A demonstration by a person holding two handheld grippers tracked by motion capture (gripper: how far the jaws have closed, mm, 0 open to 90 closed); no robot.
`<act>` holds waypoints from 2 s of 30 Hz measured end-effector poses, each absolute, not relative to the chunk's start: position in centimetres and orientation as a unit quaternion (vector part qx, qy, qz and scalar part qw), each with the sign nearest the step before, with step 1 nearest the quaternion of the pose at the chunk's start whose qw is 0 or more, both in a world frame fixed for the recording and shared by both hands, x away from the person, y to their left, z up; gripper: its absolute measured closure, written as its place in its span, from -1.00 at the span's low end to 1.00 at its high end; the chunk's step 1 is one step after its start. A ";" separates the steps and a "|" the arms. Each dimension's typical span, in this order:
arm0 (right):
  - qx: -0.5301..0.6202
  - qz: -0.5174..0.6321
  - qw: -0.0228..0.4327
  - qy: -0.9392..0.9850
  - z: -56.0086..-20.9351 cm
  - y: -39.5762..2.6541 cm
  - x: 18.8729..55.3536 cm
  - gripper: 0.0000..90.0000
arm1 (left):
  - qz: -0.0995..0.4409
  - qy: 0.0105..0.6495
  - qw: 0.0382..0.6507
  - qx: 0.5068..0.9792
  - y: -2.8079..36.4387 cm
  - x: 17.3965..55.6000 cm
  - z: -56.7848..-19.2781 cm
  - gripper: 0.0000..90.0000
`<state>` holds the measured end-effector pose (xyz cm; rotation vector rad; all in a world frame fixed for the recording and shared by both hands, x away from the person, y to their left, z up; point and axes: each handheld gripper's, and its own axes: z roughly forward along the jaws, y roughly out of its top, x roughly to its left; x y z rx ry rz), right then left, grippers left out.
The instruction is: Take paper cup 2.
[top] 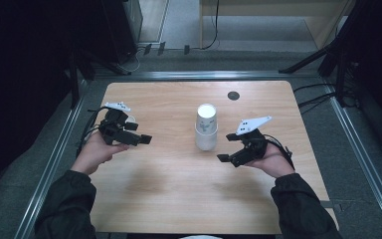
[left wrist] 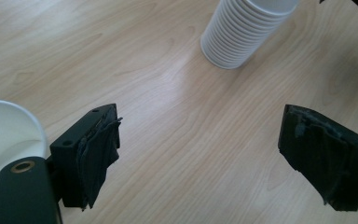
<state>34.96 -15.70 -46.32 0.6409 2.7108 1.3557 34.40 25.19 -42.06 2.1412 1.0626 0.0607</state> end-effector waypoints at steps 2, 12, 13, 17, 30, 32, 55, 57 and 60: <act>0.209 0.441 0.020 0.873 -46.2 -15.7 35.1 -0.57 | 0.011 0.407 0.378 0.832 24.8 34.1 -42.4 -0.71; 0.225 0.450 0.030 0.864 -45.8 -15.9 35.7 -0.58 | 0.005 0.368 0.378 0.850 22.5 33.1 -44.1 -0.71; 0.226 0.451 0.031 0.863 -45.7 -15.9 35.8 -0.57 | 0.005 0.366 0.377 0.851 22.4 33.0 -44.3 -0.71; 0.231 0.450 0.030 0.862 -45.6 -15.8 36.4 -0.57 | 0.004 0.362 0.369 0.856 21.9 33.0 -44.8 -0.71; 0.247 0.447 0.022 0.859 -43.4 -17.5 39.0 -0.34 | -0.008 0.341 0.370 0.864 20.5 32.4 -45.3 -0.71; 0.237 0.444 0.017 0.864 -42.9 -17.5 39.4 -0.32 | -0.009 0.339 0.368 0.866 20.4 32.4 -45.4 -0.71; 0.180 0.351 -0.009 0.919 -39.7 -12.0 43.8 -0.49 | -0.028 0.335 0.354 0.873 20.3 32.4 -46.7 -0.69; 0.172 0.344 -0.007 0.923 -39.5 -11.4 43.9 -0.50 | -0.027 0.333 0.352 0.875 20.3 32.5 -46.9 -0.69; 0.156 0.331 -0.003 0.931 -39.2 -10.4 44.0 -0.50 | -0.029 0.331 0.352 0.875 20.3 32.5 -47.0 -0.69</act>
